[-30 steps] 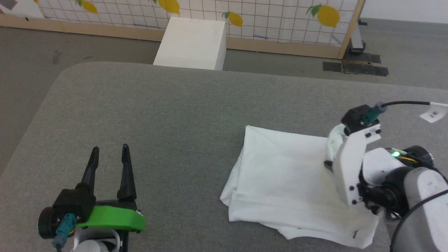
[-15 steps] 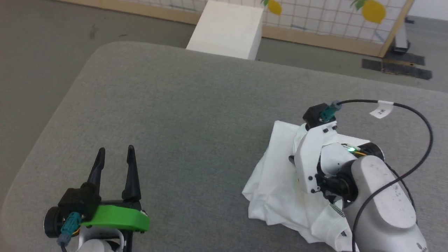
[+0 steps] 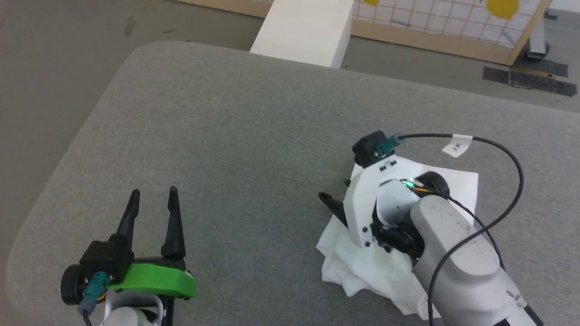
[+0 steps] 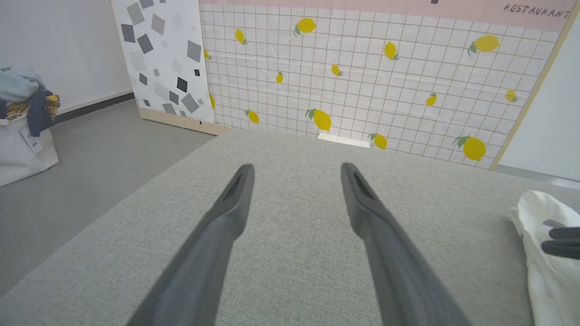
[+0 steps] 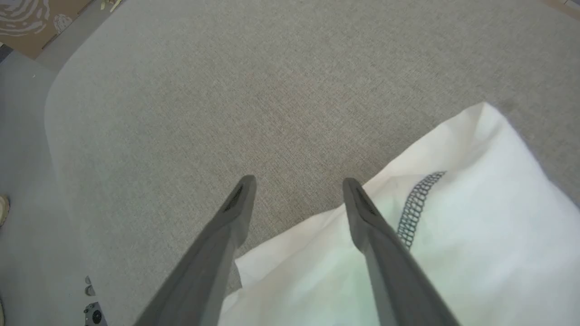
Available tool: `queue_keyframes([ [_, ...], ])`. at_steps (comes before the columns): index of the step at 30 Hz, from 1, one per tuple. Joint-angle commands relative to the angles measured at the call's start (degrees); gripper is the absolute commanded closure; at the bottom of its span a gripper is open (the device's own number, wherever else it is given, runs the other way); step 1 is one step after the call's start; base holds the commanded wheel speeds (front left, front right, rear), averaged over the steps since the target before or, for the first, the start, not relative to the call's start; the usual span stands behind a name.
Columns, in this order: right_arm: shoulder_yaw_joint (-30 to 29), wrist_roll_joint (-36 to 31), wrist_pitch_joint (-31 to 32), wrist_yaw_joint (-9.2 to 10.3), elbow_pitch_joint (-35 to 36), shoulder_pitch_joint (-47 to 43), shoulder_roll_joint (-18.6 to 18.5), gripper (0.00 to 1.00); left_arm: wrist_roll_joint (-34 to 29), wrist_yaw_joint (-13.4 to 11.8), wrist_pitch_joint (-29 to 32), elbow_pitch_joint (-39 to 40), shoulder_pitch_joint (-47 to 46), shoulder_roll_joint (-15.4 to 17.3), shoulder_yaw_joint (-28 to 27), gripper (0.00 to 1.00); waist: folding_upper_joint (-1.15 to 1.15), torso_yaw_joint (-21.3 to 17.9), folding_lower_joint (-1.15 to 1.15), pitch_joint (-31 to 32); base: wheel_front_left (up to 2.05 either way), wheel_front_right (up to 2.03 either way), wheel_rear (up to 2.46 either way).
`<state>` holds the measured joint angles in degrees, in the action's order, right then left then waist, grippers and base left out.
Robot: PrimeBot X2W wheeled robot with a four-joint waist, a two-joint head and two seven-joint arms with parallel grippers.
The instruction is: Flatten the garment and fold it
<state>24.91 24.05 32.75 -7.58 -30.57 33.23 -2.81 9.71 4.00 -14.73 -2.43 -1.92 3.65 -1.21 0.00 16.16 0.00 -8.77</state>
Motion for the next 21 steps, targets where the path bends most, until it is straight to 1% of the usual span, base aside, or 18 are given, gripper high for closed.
queue_keyframes([
  [1, 0.77, 1.29, -1.73, 0.09, 0.46, 1.36, -0.08, 0.0, -0.36, 0.22, -0.27, 0.02, -0.7, -0.27, -0.22, 0.0, 0.0, -1.44, 0.0, 1.25, 0.0, 0.0, 0.0],
  [4, 1.99, 3.09, -4.5, 0.09, 2.75, 2.26, -0.08, 0.0, -0.75, 0.31, -0.27, 0.25, -0.04, -0.29, -0.64, 0.0, 0.0, -3.39, 0.0, 2.54, 0.0, 0.0, 0.0],
  [6, 1.22, 1.0, -5.65, 0.09, 4.43, 2.6, -0.31, 0.0, -0.98, 0.3, -0.27, 0.5, 0.57, -0.25, -1.09, 0.0, 0.0, -4.95, 0.0, 3.4, 0.0, 0.0, 0.0],
  [8, -1.28, -1.78, -5.06, 0.09, 5.89, 1.81, -1.22, 0.0, -1.21, 0.28, -0.27, 0.86, 1.12, -0.25, -1.4, 0.0, 0.0, -6.37, 0.0, 4.31, 0.0, 0.0, 0.0],
  [9, -2.7, -2.67, -3.94, 0.09, 6.57, 1.01, -1.58, 0.0, -1.32, 0.31, -0.27, 0.95, 1.35, -0.25, -1.43, 0.0, 0.0, -6.87, 0.0, 4.65, 0.0, 0.0, 0.0],
  [12, -7.83, -6.83, 2.61, 0.09, 9.4, -3.07, -3.61, 0.0, -1.63, 0.42, -0.27, 1.26, 1.96, -0.28, -1.46, 0.0, 0.0, -8.38, 0.0, 5.54, 0.0, 0.0, 0.0],
  [16, -14.46, -12.28, 10.15, 0.09, 14.15, -9.5, -4.43, 0.0, -1.78, 0.66, -0.27, 1.49, 2.07, -0.33, -1.13, 0.0, 0.0, -9.29, 0.0, 5.39, 0.0, 0.0, 0.0],
  [19, -17.21, -14.75, 13.64, 0.09, 16.74, -14.06, -3.11, 0.0, -1.77, 0.7, -0.27, 1.6, 1.96, -0.39, -0.92, 0.0, 0.0, -9.48, 0.0, 4.83, 0.0, 0.0, 0.0],
  [21, -18.43, -15.59, 14.58, 0.09, 17.37, -16.22, -2.11, 0.0, -1.72, 0.77, -0.27, 1.6, 1.79, -0.43, -0.7, 0.0, 0.0, -9.32, 0.0, 4.36, 0.0, 0.0, 0.0],
])
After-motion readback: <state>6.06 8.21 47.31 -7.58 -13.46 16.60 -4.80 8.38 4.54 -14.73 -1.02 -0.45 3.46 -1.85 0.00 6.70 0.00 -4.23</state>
